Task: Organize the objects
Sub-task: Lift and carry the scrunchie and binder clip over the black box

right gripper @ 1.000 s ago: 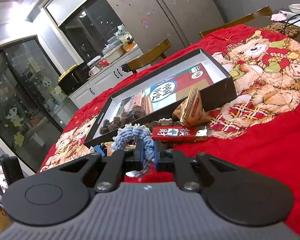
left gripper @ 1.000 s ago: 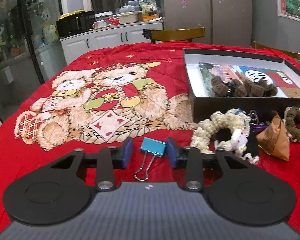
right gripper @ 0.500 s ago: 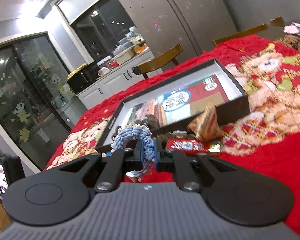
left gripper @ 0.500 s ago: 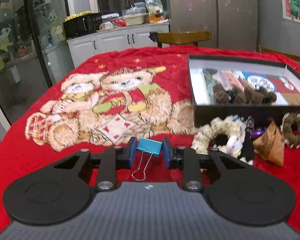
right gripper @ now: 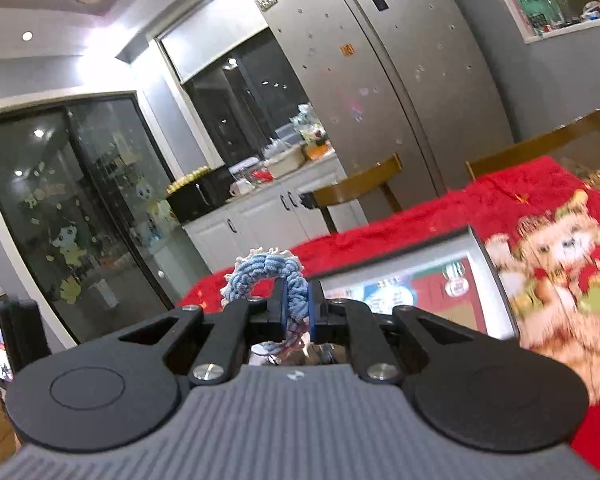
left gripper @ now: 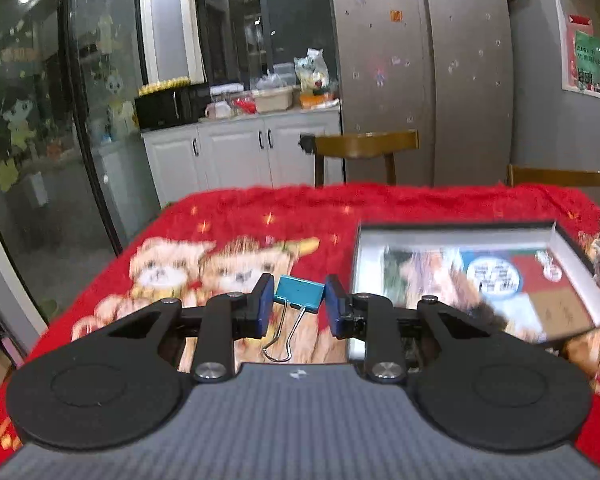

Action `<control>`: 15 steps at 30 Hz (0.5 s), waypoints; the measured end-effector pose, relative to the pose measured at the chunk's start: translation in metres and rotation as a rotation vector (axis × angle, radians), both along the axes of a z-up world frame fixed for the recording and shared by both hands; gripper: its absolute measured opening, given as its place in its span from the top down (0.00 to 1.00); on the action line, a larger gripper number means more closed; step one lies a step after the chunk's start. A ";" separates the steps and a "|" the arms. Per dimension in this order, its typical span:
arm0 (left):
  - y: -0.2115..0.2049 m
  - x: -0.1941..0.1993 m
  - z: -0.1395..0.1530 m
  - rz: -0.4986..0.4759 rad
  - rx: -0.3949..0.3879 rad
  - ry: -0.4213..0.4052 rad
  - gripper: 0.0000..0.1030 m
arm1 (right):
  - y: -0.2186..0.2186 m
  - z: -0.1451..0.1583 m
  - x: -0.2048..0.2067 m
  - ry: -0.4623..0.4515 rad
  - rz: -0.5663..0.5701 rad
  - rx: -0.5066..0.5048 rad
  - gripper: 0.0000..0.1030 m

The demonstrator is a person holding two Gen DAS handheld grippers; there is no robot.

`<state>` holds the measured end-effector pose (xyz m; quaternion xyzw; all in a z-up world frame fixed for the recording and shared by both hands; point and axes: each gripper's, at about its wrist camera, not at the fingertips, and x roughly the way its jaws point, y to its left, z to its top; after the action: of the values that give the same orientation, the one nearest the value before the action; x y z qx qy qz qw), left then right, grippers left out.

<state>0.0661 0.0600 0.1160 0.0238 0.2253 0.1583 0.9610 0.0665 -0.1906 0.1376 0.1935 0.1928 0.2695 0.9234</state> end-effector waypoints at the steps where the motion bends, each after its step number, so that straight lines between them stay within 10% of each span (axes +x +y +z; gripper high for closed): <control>1: -0.004 0.003 0.007 0.002 0.007 -0.014 0.69 | -0.002 0.005 0.004 0.001 0.007 0.014 0.89; 15: -0.055 0.041 0.071 -0.161 -0.199 -0.145 0.69 | -0.035 0.020 0.075 0.063 -0.069 0.063 0.89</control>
<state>0.1073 0.0053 0.1868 -0.0652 0.1675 0.0589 0.9819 0.1411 -0.2255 0.1578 0.2373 0.2063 0.2374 0.9191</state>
